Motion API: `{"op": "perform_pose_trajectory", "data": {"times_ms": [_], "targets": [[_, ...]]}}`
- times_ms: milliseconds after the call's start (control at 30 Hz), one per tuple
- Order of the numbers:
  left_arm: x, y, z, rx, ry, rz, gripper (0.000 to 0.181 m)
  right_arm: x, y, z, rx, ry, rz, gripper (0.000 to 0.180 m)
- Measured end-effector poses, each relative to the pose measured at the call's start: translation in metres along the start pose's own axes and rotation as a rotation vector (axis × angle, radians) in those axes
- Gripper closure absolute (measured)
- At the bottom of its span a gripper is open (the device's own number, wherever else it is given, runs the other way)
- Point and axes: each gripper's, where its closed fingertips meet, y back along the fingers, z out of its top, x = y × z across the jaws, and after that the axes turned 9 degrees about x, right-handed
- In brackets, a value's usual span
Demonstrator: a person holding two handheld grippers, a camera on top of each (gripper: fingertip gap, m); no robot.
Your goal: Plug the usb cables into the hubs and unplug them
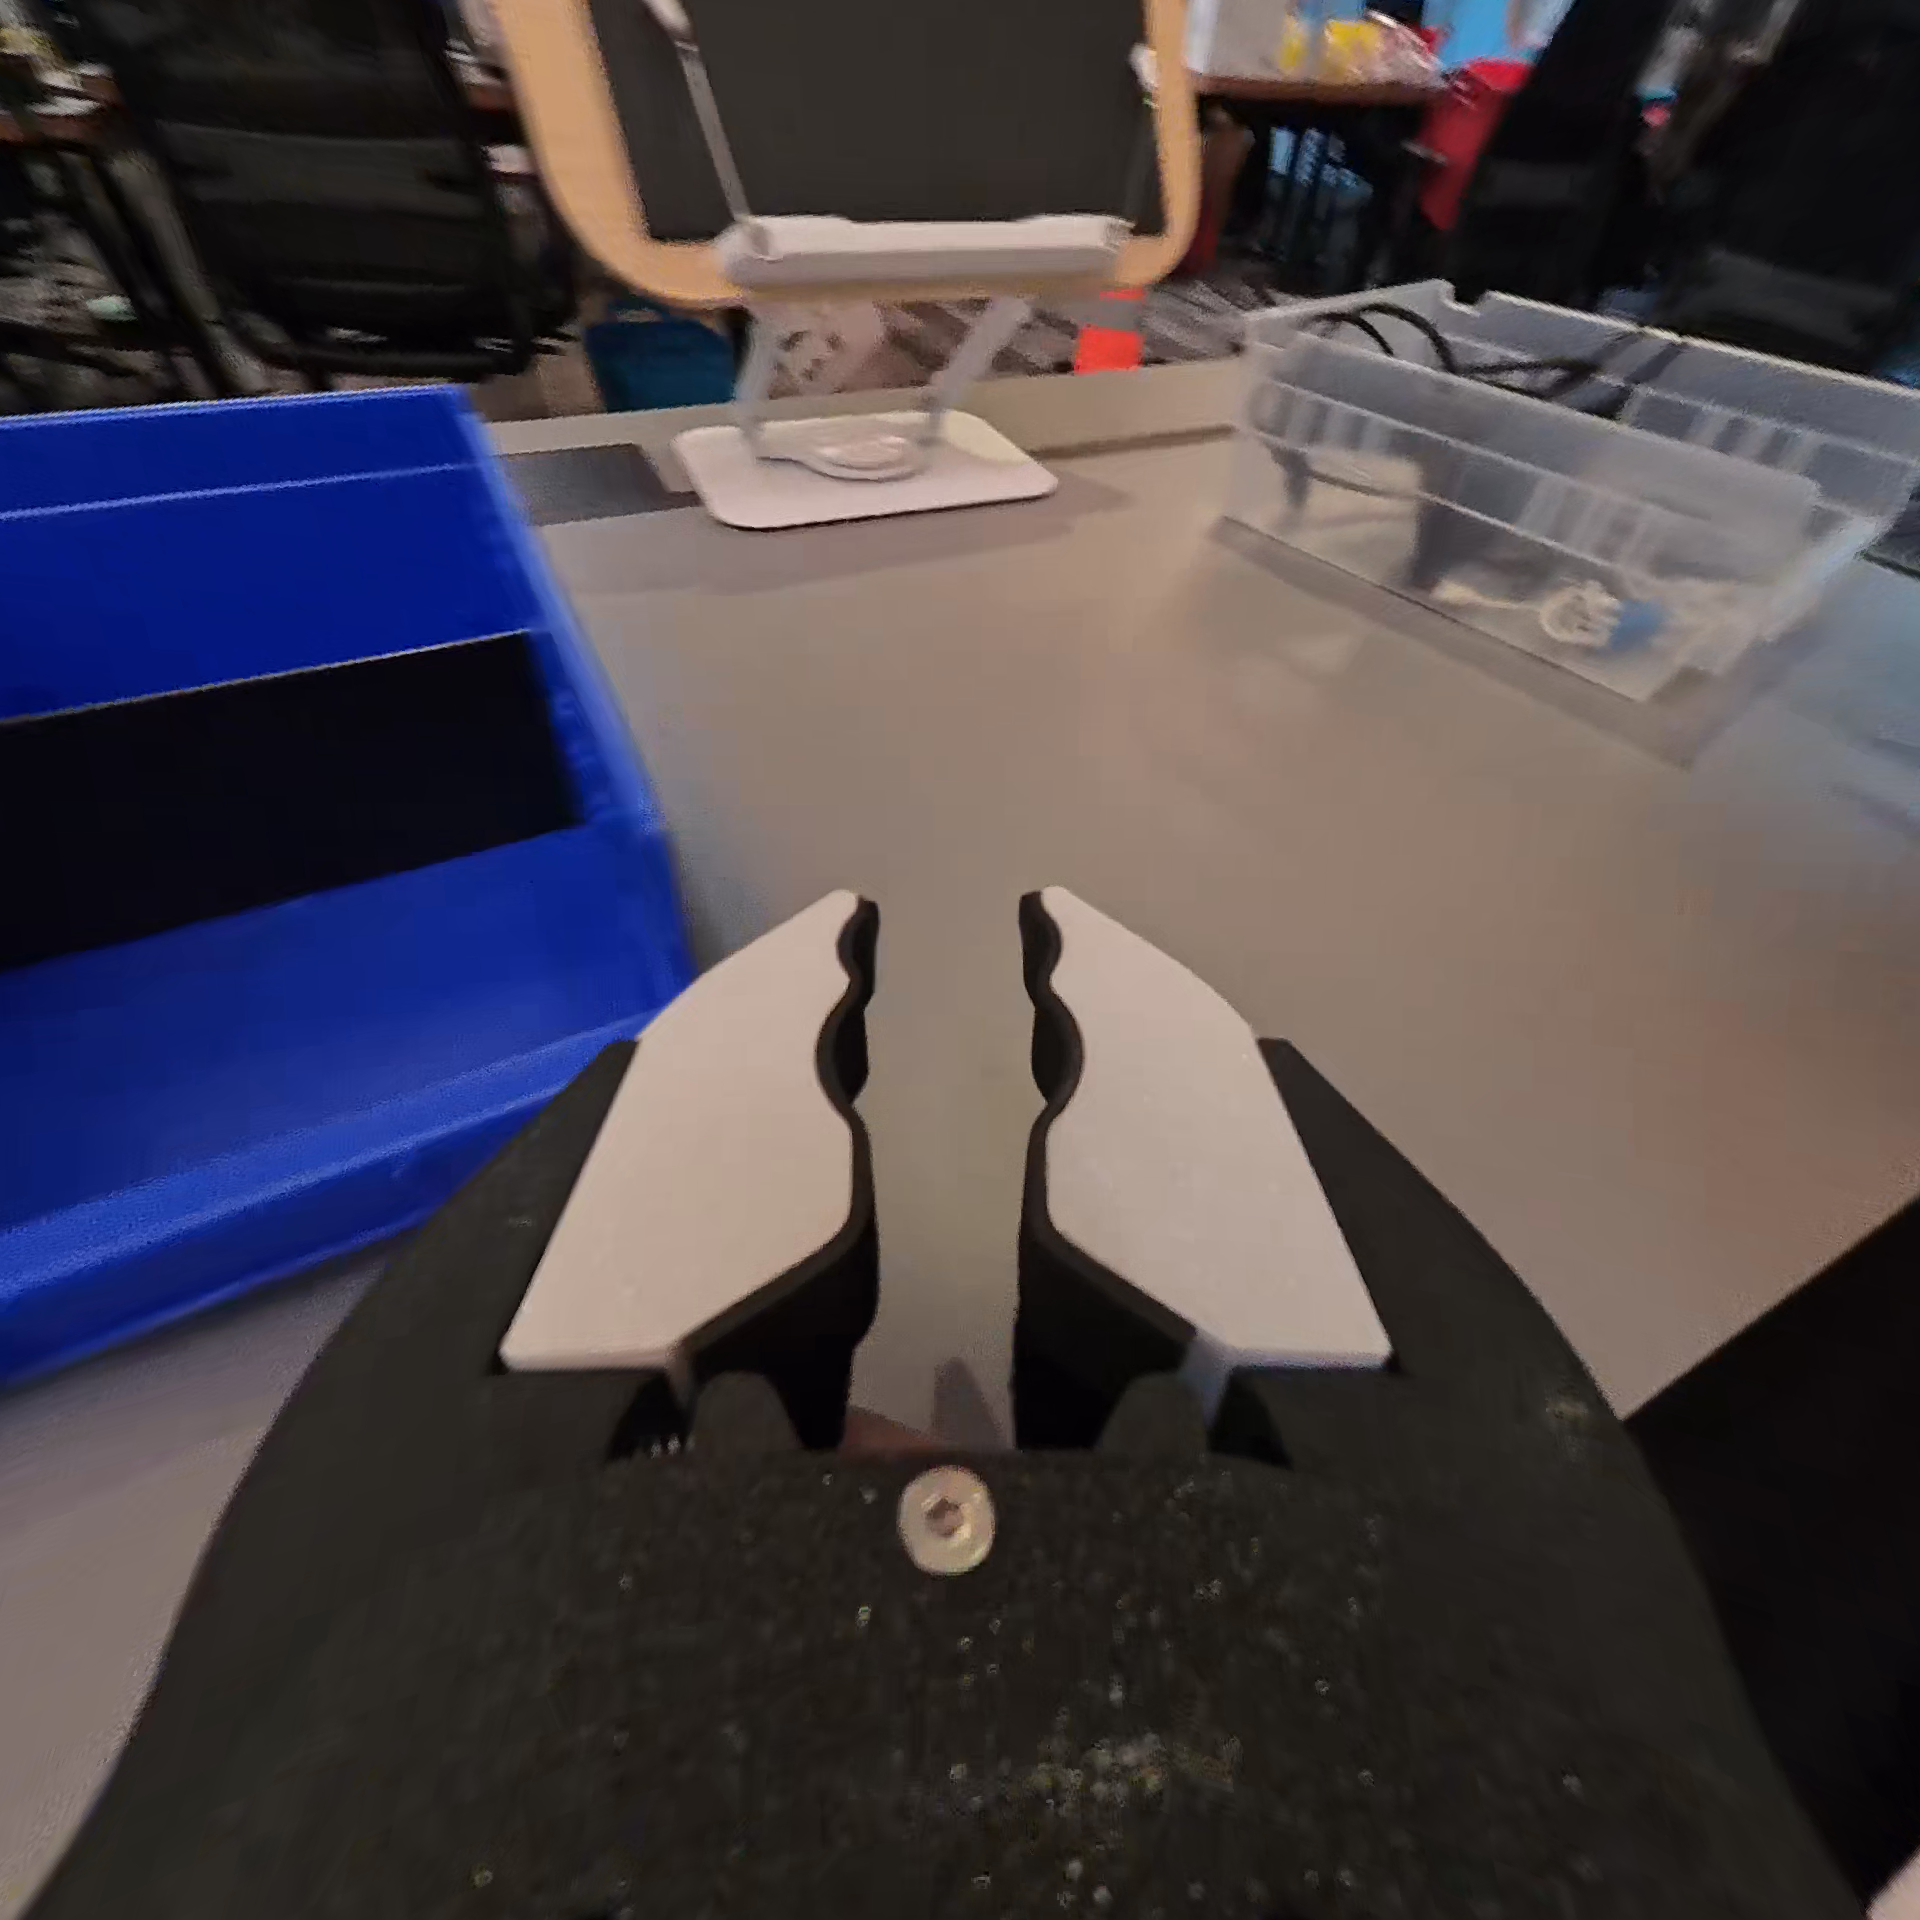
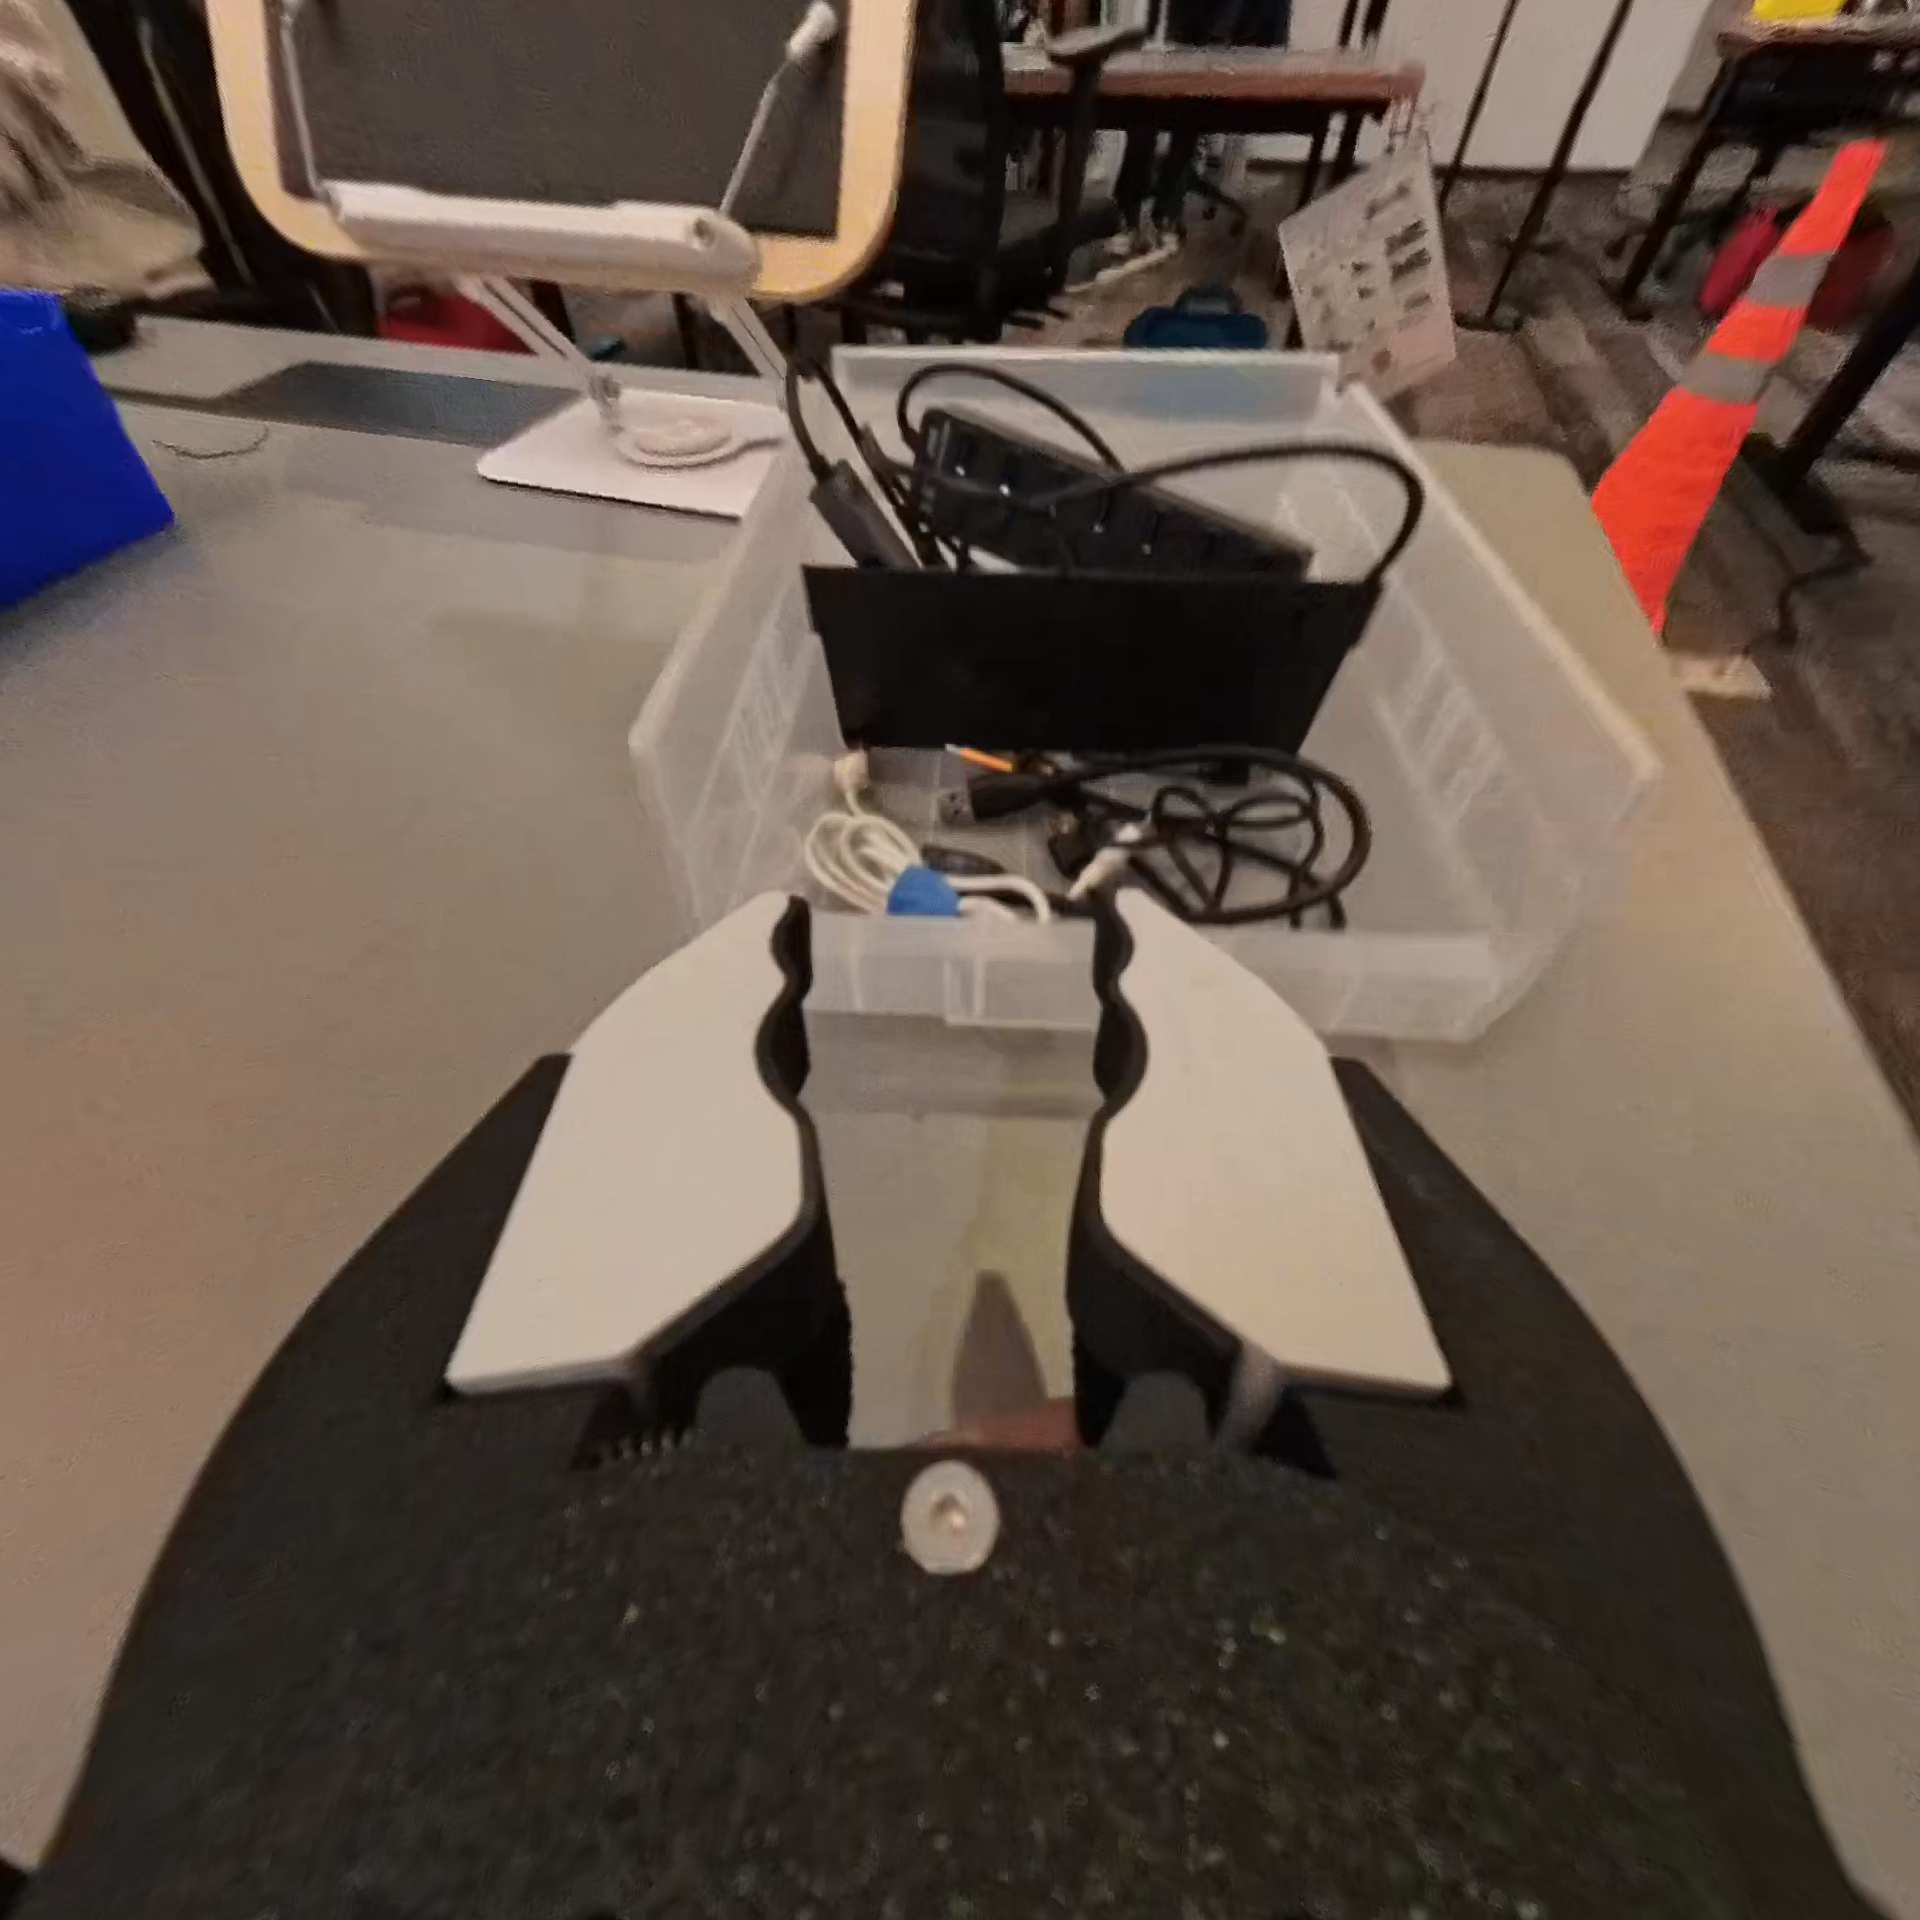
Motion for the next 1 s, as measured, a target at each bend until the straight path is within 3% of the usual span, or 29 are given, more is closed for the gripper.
{"op": "perform_pose_trajectory", "data": {"times_ms": [100,300,1000], "targets": [[0.033,0.026,-0.006,-0.022,0.057,0.109,0.153,0.008,-0.004,-0.027,0.013,-0.101,0.004,0.124],[0.072,0.036,-0.016,0.003,0.087,0.204,0.152,-0.007,-0.003,-0.022,-0.005,-0.083,-0.053,0.124],[0.055,0.020,-0.025,0.065,0.108,0.125,0.152,-0.010,0.009,-0.023,0.006,-0.047,-0.098,0.132]]}}
